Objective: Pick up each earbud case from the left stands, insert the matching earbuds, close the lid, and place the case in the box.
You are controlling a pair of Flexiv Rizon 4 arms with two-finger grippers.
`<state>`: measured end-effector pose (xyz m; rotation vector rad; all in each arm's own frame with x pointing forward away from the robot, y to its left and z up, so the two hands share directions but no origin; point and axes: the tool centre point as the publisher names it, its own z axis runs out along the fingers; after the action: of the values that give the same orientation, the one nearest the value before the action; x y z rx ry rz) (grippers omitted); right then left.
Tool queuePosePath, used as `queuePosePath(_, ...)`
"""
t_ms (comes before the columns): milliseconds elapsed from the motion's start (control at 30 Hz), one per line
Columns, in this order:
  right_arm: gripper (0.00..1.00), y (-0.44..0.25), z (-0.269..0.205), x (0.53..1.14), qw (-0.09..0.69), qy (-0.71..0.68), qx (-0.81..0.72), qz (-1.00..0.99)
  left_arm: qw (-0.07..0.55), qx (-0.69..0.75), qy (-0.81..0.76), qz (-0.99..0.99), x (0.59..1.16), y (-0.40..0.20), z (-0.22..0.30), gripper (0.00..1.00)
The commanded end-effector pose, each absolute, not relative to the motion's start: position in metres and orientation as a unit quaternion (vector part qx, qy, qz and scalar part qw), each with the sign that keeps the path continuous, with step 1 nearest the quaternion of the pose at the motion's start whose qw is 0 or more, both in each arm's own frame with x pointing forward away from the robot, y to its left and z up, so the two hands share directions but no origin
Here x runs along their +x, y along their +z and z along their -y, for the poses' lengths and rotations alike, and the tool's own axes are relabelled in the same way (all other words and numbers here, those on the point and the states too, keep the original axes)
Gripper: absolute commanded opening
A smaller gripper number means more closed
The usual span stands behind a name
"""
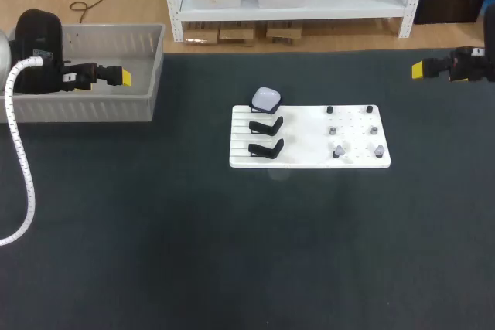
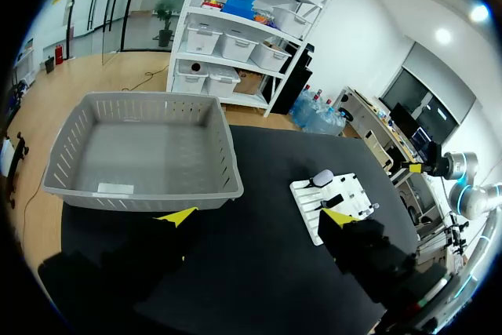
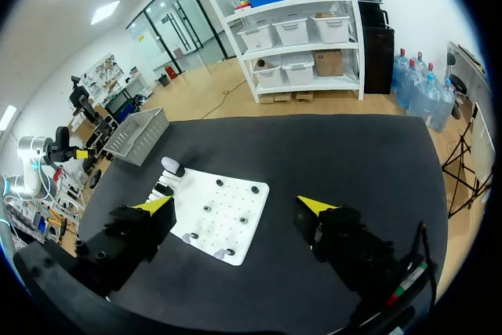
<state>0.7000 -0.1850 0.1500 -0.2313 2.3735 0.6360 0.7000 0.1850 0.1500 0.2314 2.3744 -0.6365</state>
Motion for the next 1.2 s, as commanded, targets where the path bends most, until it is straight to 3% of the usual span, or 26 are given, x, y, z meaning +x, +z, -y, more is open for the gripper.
queuePosePath(33,1.0,0.15,0.185,0.7,0.33,0.243,-0.088,-0.908,0.33,0.088,-0.243,-0.908,0.7,0.15,-0.185,1.0)
queuePosePath(833,1.0,0.15,0.185,0.7,0.33,0.243,-0.088,-0.908,0.33,0.088,-0.243,-0.908,0.7,0.15,-0.185,1.0)
queuePosePath(1200,1.0,0.15,0.185,0.7,0.33,0.243,-0.088,-0.908,0.355,0.221,-0.304,-0.856,0.702,0.171,-0.181,1.0)
